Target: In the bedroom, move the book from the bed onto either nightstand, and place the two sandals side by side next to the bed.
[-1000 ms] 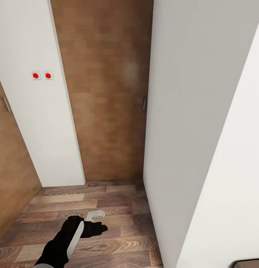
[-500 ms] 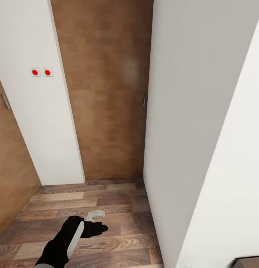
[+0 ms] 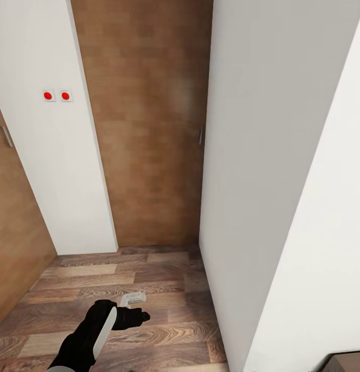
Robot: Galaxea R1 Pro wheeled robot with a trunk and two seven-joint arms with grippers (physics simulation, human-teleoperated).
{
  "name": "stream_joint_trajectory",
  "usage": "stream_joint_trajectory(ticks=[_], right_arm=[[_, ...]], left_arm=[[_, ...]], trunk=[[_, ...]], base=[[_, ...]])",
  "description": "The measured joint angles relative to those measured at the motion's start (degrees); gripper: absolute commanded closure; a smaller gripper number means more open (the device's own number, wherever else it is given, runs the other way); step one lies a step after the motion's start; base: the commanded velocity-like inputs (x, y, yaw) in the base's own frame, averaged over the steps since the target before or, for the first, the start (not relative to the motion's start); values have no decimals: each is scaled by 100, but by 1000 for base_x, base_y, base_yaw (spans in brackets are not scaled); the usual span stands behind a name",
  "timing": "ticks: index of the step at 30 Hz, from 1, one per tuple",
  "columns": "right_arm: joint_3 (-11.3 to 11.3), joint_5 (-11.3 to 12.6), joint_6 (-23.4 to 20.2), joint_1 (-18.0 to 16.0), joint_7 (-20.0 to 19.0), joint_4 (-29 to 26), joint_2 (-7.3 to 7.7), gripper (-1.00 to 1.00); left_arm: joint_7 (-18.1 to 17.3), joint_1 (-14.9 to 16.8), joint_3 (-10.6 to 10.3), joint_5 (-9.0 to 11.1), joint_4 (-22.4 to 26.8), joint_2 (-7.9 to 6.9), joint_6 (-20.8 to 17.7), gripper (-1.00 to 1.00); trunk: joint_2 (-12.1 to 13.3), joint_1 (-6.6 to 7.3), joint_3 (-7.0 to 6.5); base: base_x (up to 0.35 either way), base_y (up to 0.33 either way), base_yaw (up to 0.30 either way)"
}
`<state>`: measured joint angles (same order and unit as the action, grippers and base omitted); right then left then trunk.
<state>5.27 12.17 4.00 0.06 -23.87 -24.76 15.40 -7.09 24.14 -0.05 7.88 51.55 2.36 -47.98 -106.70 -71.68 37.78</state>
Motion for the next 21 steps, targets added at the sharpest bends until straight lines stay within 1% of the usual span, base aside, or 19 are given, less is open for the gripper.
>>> stream_joint_trajectory(ticks=[1,2,3,4,5,6,7,8,9,10,14,17,19,21], right_arm=[[1,1,-2,1,-73,5,74,-100],[-2,3,-5,0,-229,9,152,-100],[-2,4,-7,0,-341,10,186,-100],[3,7,-15,1,-607,16,235,-100],[8,8,-19,1,-758,18,253,-100],[31,13,-32,0,-1256,17,296,-100],[37,14,-40,-1,-1416,17,307,-100],[46,16,-71,0,-1664,15,343,-100],[49,16,-95,0,-1766,12,366,-100],[56,18,-198,1,-1956,9,438,-100],[85,12,-512,-3,-2107,-30,522,-100],[95,-6,-850,0,-2138,-121,537,-100],[101,-10,-1230,-2,-2155,-420,537,-100],[104,-8,-1442,-2,-2165,-703,531,-100]], left_arm=[[0,0,-1,0,0,0,0,-100],[0,0,-2,0,0,1,0,-100],[0,0,-2,-1,0,1,0,-100],[0,0,-3,0,0,1,0,-100],[0,0,-3,0,0,1,0,-100],[0,0,-3,-1,0,1,0,-100],[0,0,-3,-1,0,1,0,-100],[0,0,-3,-1,0,1,0,-100],[0,0,-3,-1,0,1,0,-100],[0,0,-3,0,0,1,0,-100],[-1,0,-3,-1,0,3,0,-100],[-4,0,-3,-1,-1,7,0,-100],[-7,0,-4,-1,-1,14,2,-100],[-9,0,-5,-1,-1,16,4,-100]], trunk=[[-40,-22,18],[-80,-44,36],[-120,-66,54],[-160,-88,72],[-201,-110,90],[-241,-132,108],[-281,-154,126],[-321,-176,144],[-361,-198,162],[-401,-220,179],[-562,-308,251],[-682,-374,305],[-762,-417,341],[-842,-461,376]], base=[[0,0,0],[0,0,0],[0,0,0],[0,0,0],[0,0,0],[0,0,0],[0,0,0],[0,0,0],[0,0,0],[0,0,0],[0,0,0],[0,0,0],[0,0,0],[0,0,0]])
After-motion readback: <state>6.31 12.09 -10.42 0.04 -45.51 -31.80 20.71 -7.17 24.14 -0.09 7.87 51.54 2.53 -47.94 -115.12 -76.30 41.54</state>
